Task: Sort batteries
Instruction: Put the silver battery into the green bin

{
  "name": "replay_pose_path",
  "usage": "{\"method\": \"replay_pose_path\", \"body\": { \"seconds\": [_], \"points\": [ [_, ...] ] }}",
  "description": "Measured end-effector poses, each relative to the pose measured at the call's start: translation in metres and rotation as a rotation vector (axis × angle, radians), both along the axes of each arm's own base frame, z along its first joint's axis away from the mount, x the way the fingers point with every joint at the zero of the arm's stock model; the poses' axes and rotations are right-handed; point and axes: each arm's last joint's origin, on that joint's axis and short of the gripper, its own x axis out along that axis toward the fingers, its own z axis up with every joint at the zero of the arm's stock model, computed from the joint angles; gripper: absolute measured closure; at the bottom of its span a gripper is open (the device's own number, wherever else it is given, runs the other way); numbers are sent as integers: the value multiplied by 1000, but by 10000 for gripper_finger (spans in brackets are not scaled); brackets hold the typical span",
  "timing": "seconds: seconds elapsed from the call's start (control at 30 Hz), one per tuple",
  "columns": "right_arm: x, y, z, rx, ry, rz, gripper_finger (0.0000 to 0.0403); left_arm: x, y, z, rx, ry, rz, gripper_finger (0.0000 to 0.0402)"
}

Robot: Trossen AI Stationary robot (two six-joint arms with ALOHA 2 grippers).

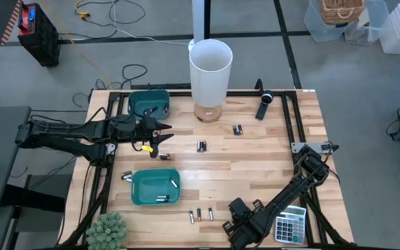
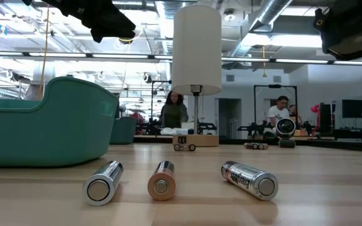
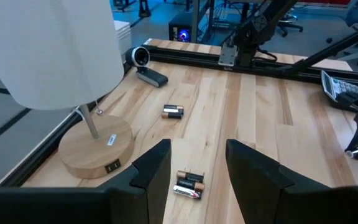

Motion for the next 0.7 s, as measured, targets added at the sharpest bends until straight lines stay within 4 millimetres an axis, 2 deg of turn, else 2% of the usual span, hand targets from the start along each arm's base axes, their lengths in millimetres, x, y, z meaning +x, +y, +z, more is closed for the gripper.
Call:
{"method": "replay_pose_path", "body": {
  "seconds": [0.47,0.7],
  "points": [
    [1,-3,2,-23,5,45,357,0,0,0,0,0,0,254],
    [3,-3,14,-85,20,100,358,0,0,0,1,0,-1,254]
  ]
}}
